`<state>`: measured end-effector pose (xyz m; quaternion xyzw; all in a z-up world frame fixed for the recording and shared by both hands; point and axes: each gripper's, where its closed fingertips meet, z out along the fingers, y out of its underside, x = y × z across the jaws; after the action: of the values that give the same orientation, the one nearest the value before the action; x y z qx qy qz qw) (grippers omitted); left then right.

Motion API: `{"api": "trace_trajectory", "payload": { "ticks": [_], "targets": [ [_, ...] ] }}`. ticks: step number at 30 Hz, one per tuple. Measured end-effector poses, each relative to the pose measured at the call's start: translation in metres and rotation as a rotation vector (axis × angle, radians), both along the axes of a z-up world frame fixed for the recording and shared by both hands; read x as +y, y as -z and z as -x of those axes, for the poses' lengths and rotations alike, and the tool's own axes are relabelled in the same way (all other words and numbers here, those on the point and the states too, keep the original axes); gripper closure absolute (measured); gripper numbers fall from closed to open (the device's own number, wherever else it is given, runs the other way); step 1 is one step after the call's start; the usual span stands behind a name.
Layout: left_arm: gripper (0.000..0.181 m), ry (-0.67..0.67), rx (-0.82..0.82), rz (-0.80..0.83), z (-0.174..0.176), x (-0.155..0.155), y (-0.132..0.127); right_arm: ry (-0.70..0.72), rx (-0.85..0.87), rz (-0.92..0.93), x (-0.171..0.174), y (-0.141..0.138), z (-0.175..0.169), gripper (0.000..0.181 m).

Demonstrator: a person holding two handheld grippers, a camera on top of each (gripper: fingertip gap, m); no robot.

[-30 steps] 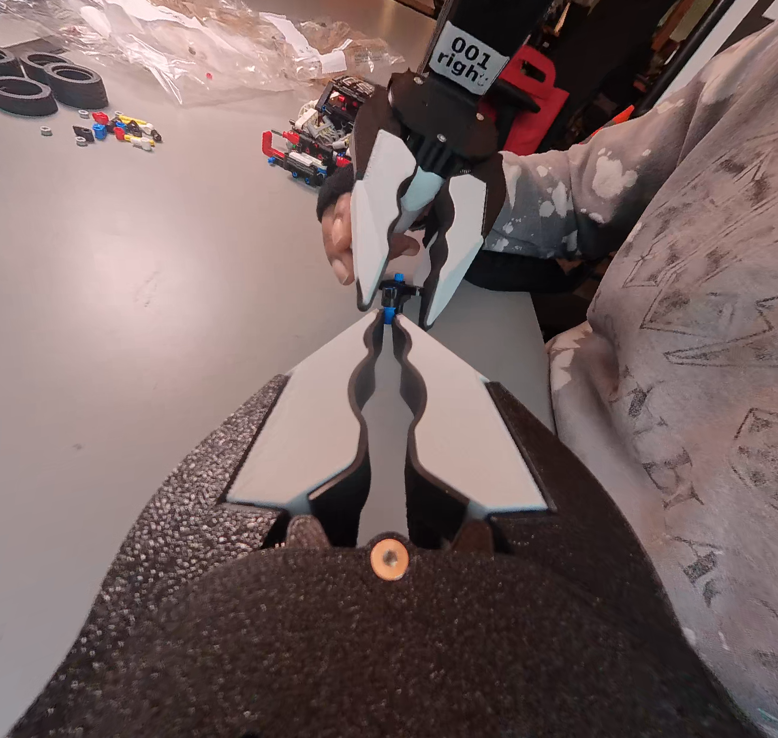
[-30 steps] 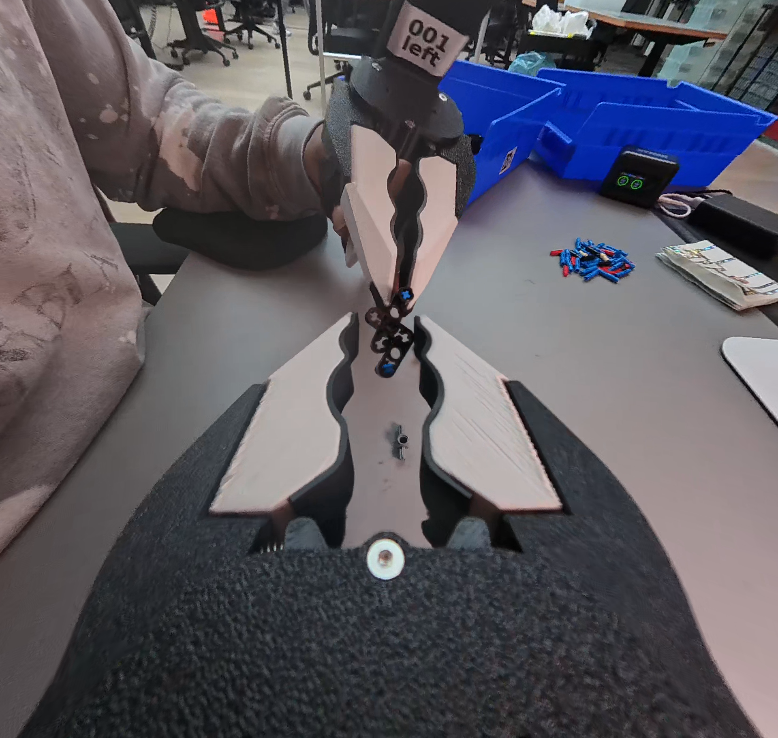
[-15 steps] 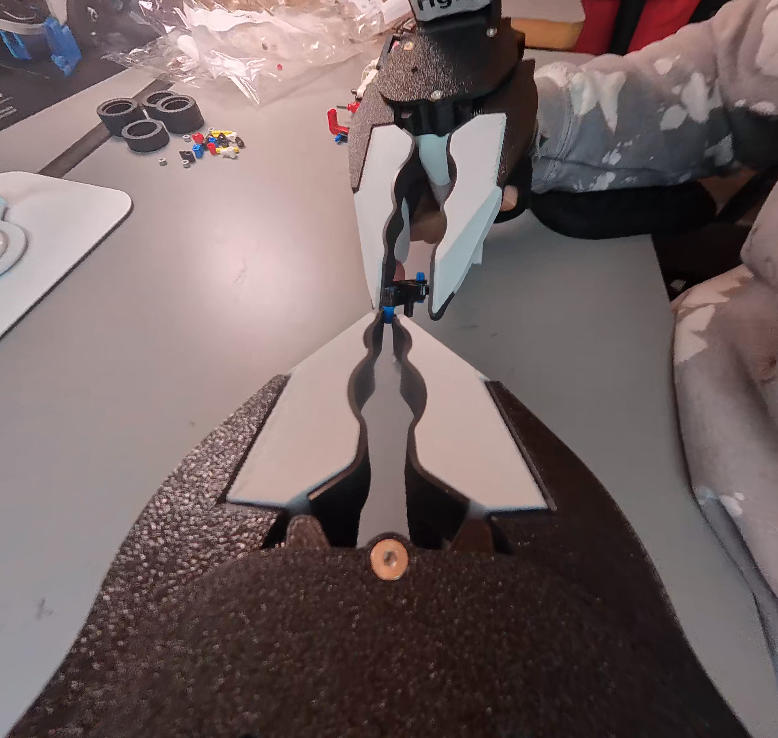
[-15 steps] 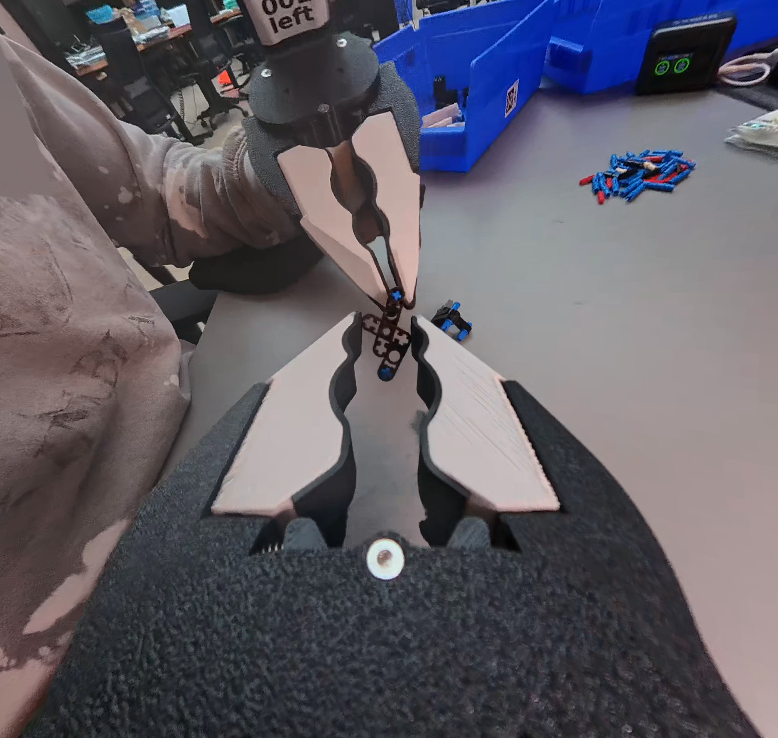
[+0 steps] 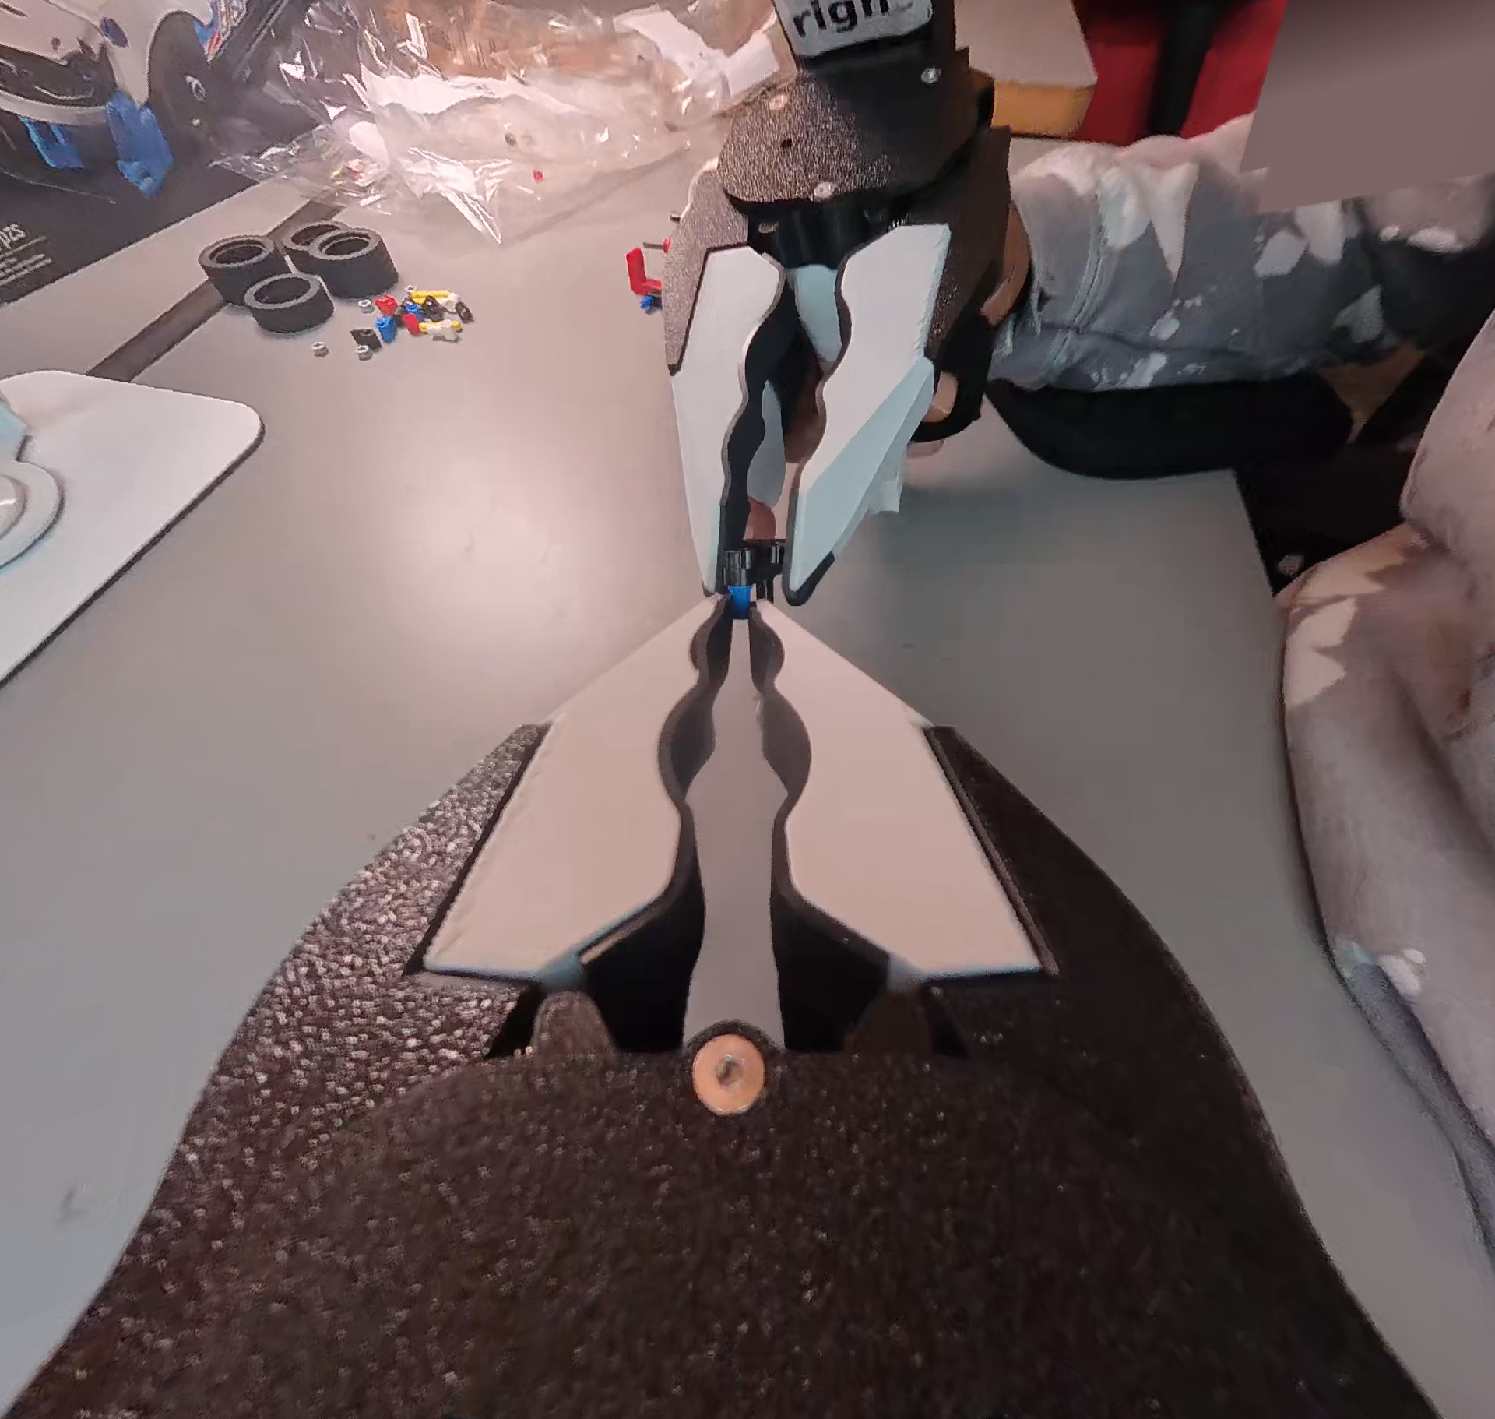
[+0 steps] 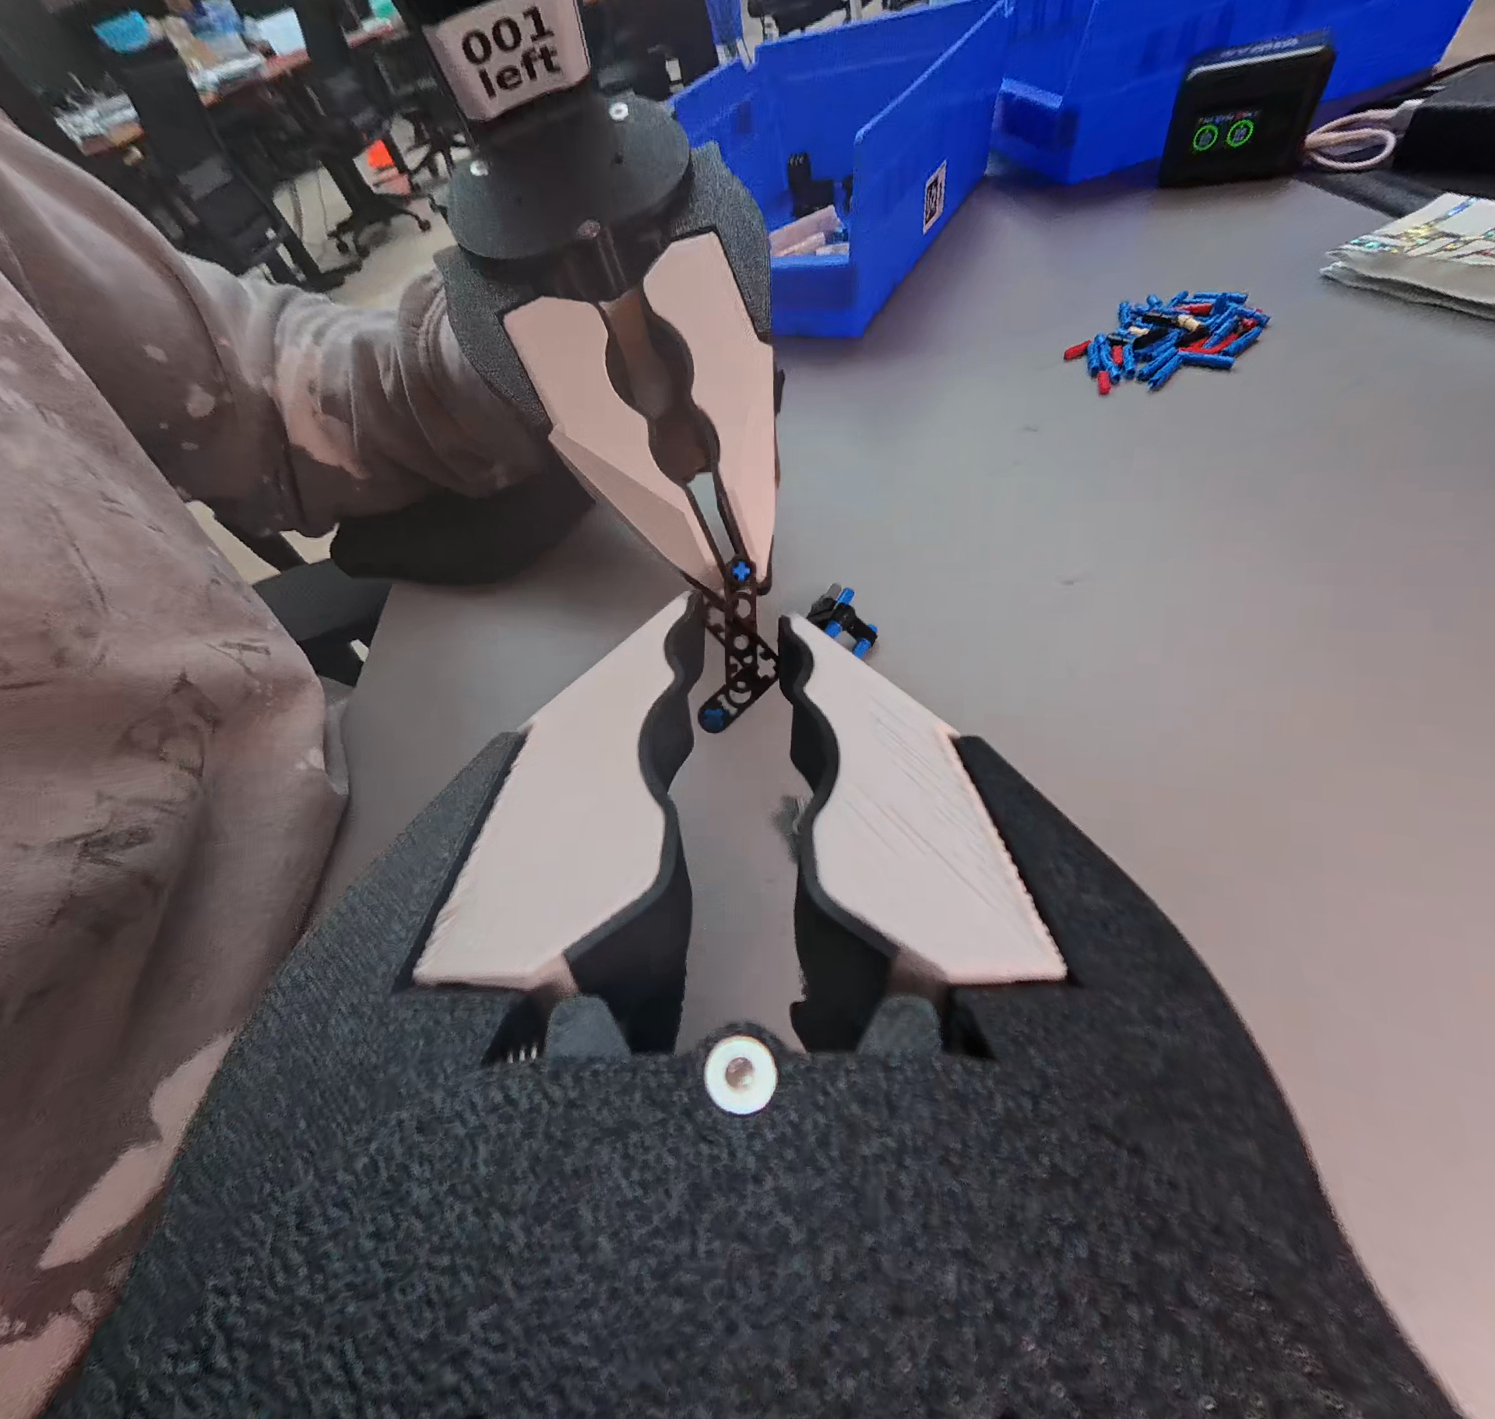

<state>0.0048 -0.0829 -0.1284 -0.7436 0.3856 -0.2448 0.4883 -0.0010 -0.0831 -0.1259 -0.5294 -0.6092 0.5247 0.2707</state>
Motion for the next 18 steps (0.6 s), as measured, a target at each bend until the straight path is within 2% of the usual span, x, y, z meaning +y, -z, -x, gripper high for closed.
{"api": "trace_trajectory", "payload": {
  "ticks": [1, 6, 11, 15, 17, 18],
  "targets": [
    [0.178, 0.000, -0.026, 0.012, 0.000, 0.000, -0.003, 0.010, 0.023, 0.012, 0.002, -0.004, 0.001, 0.176],
    [0.179, 0.002, -0.047, 0.014, 0.000, -0.001, -0.005, 0.013, 0.034, -0.090, 0.000, -0.005, 0.001, 0.175],
    [0.179, 0.013, -0.054, 0.002, -0.003, -0.002, -0.006, -0.013, 0.033, 0.006, -0.002, -0.005, -0.002, 0.175],
    [0.179, 0.003, -0.110, 0.005, -0.001, 0.000, -0.017, -0.006, 0.101, 0.080, 0.001, -0.017, -0.001, 0.176],
    [0.179, -0.023, -0.122, 0.009, 0.005, 0.002, -0.019, 0.023, 0.158, 0.113, 0.008, -0.028, -0.002, 0.176],
    [0.180, -0.063, -0.107, 0.007, 0.018, 0.006, -0.017, 0.064, 0.216, 0.157, 0.022, -0.042, -0.008, 0.176]
  ]
}}
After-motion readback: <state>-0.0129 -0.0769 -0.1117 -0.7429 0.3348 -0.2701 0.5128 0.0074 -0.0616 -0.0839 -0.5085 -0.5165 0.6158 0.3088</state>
